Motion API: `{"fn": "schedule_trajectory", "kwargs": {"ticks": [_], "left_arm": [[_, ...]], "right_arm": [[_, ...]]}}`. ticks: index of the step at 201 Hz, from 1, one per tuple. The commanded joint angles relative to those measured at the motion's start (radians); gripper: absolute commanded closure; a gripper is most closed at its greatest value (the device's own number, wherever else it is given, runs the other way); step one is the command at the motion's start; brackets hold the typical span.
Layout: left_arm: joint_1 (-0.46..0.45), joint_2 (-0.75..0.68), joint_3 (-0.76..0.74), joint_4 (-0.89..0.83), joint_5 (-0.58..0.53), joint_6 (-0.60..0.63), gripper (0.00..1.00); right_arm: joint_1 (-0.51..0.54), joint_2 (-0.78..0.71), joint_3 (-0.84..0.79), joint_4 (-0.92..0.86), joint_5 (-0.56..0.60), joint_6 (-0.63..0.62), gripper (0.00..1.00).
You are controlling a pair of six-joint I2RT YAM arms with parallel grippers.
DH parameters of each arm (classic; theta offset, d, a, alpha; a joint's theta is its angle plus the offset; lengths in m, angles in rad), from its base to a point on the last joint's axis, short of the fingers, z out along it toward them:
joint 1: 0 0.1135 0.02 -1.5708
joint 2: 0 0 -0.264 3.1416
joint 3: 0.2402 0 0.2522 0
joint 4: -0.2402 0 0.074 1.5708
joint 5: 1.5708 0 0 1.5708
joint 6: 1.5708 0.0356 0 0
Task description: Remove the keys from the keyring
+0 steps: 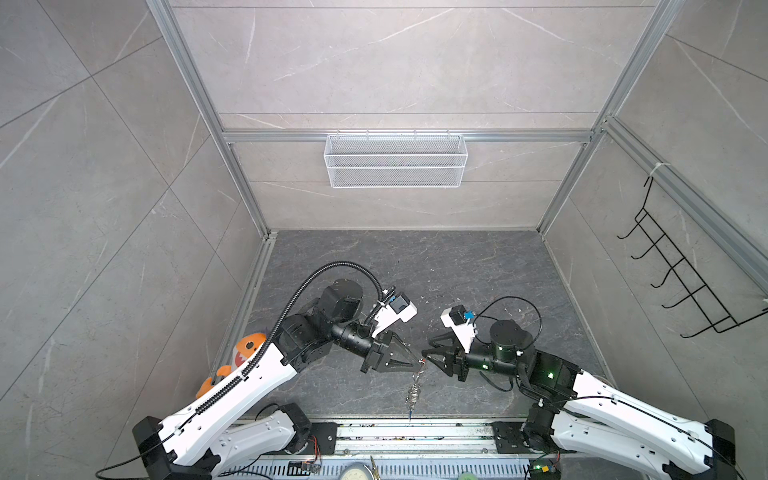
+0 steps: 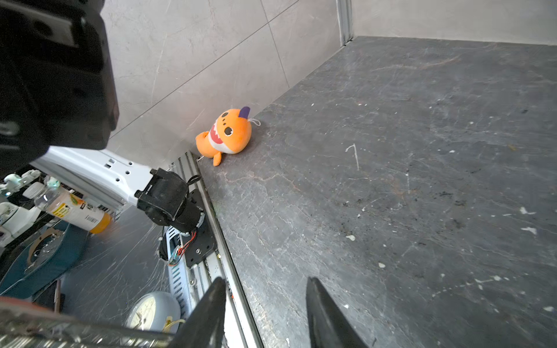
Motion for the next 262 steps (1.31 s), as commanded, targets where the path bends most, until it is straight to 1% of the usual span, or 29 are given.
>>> {"fn": "schedule_trajectory", "kwargs": {"ticks": [1,60,83,109,153,202,231,262], "left_arm": [[-0.001,-0.030,0.058,0.003,0.029,0.038,1.00],[-0.002,-0.039,0.065,-0.023,0.017,0.060,1.00],[-0.001,-0.034,0.072,-0.026,0.017,0.061,1.00],[-0.001,-0.027,0.073,-0.026,0.020,0.060,1.00],[-0.002,-0.017,0.069,-0.020,0.031,0.057,1.00],[-0.001,-0.008,0.054,0.000,0.036,0.045,1.00],[-0.001,-0.011,0.047,0.000,0.030,0.047,1.00],[-0.002,-0.012,0.044,-0.001,0.032,0.048,1.00]], "right_arm": [[0.004,-0.010,0.014,0.064,-0.134,-0.042,0.54],[0.004,-0.062,0.001,0.064,-0.270,-0.062,0.52],[0.011,-0.075,0.000,0.079,-0.301,-0.060,0.51],[0.026,-0.061,0.011,0.098,-0.320,-0.060,0.50],[0.056,-0.030,0.050,0.111,-0.311,-0.084,0.50],[0.069,0.017,0.110,0.154,-0.359,-0.113,0.49],[0.075,0.016,0.125,0.161,-0.395,-0.125,0.50],[0.075,-0.002,0.135,0.139,-0.386,-0.134,0.51]]}}
